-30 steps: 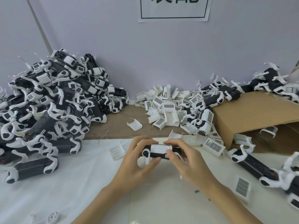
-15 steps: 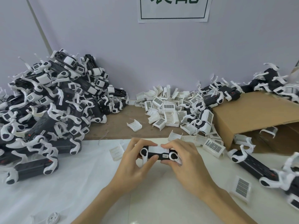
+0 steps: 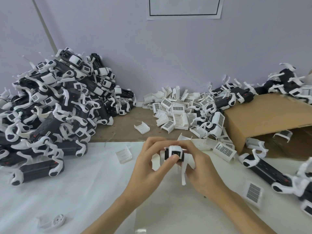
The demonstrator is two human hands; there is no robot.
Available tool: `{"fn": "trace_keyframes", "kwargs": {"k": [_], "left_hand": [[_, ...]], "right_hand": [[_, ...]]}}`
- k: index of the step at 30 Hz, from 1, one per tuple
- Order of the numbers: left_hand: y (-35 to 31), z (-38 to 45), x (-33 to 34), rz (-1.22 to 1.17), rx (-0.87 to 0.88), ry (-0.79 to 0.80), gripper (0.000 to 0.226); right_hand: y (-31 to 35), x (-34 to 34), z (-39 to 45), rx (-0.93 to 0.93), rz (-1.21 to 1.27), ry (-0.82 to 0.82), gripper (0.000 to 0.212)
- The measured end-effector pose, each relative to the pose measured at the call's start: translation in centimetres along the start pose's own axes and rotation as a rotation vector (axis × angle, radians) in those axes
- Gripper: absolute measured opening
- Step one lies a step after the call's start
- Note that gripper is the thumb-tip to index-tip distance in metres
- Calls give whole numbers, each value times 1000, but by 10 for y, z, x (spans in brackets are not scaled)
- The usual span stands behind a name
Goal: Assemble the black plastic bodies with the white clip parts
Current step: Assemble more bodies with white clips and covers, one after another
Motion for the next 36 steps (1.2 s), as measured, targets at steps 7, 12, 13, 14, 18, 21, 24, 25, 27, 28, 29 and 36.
{"fn": "trace_keyframes", "kwargs": {"k": [7, 12, 13, 14, 18, 21, 24, 25, 27, 28, 29, 36], "left_hand": [[30, 0, -14, -238, -259, -60, 41], [45, -5, -20, -271, -297, -165, 32], [48, -5, -22, -296, -306, -166, 33], [51, -6, -25, -318, -312, -168, 37], [62, -5, -32, -336, -327, -136, 52], [72, -4, -29, -391, -357, -153, 63], [76, -4, -32, -467, -334, -248, 73], [78, -4, -34, -480, -334, -274, 71], [81, -5, -38, -486, -343, -307, 65], [81, -5, -38, -475, -344, -309, 63], [81, -5, -38, -459, -337, -299, 61], [69, -5, -26, -259, -318, -146, 48]], "right_hand": [[14, -18, -2, -136, -240, -227, 40], [9, -7, 1, -51, -47, -56, 42], [6, -3, 2, 13, 91, 30, 41], [3, 2, 2, 68, 218, 104, 39], [5, 0, 2, 121, 306, 116, 31], [7, -13, 10, 189, 305, 113, 22], [0, -60, 36, 252, 581, -2, 34], [-5, -86, 47, 243, 737, -98, 37], [-18, -140, 62, 228, 1093, -325, 41], [-23, -159, 65, 238, 1242, -410, 49], [-29, -171, 65, 259, 1313, -448, 60], [-43, -64, 37, 371, 1221, -57, 48]]}}
Point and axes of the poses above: each hand's wrist, its own z-axis towards the middle knuckle, its own x-axis out of the palm, y = z × x, the point moved 8 cm from there along z, towards the middle knuckle, and after that the axes turned 9 degrees about y, right-handed, at the moved point
